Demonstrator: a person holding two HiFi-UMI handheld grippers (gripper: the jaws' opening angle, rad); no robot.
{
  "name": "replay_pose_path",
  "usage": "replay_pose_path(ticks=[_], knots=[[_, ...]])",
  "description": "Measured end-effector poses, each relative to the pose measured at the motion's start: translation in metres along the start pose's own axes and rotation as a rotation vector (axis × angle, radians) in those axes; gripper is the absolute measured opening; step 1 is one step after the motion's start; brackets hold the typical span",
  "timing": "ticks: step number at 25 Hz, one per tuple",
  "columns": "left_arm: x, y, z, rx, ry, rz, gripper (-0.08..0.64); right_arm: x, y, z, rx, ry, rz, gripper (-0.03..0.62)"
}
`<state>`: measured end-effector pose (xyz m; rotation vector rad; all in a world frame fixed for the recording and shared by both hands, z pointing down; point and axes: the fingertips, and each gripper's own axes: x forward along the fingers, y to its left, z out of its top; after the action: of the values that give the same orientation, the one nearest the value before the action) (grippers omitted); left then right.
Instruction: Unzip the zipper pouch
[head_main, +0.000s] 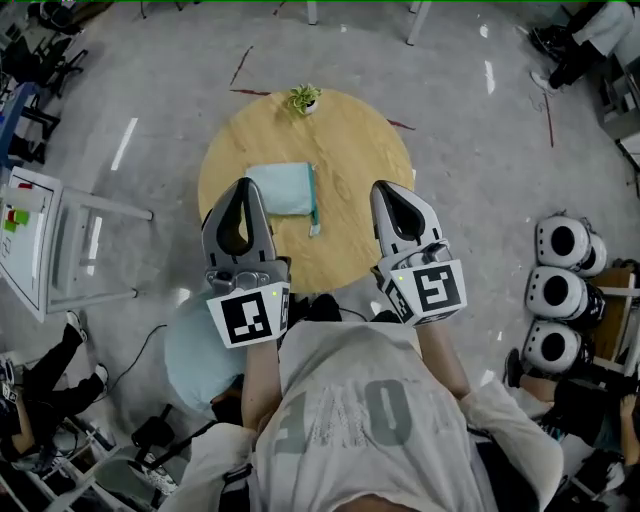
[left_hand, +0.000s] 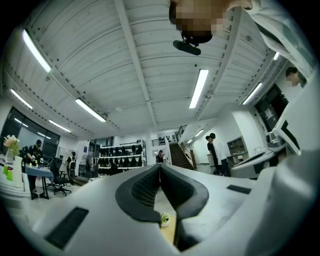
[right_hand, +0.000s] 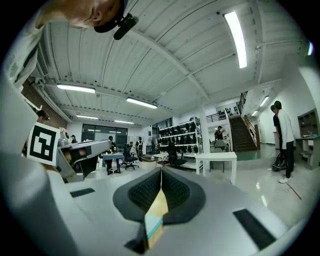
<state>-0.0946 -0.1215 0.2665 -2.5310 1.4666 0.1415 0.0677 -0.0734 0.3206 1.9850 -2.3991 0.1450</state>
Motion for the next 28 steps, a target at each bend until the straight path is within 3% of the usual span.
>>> replay_pose_path(ticks=[7, 14, 21, 28], knots=[[0.036, 0.036, -0.028, -0.033, 0.026, -0.014, 0.028, 0.051, 0.005, -0.001, -0.014, 0.027, -0.026, 0.029], [0.044, 0.035, -0.039, -0.019, 0.050, -0.034, 0.028, 0.070, 0.001, 0.000, -0.019, 0.022, -0.019, 0.029], [0.041, 0.033, -0.037, -0.008, 0.051, 0.011, 0.028, 0.075, 0.004, 0.000, -0.023, 0.009, 0.030, 0.029], [0.044, 0.026, -0.035, 0.019, 0.049, -0.003, 0.028, 0.074, 0.002, 0.003, -0.023, 0.000, 0.045, 0.029]])
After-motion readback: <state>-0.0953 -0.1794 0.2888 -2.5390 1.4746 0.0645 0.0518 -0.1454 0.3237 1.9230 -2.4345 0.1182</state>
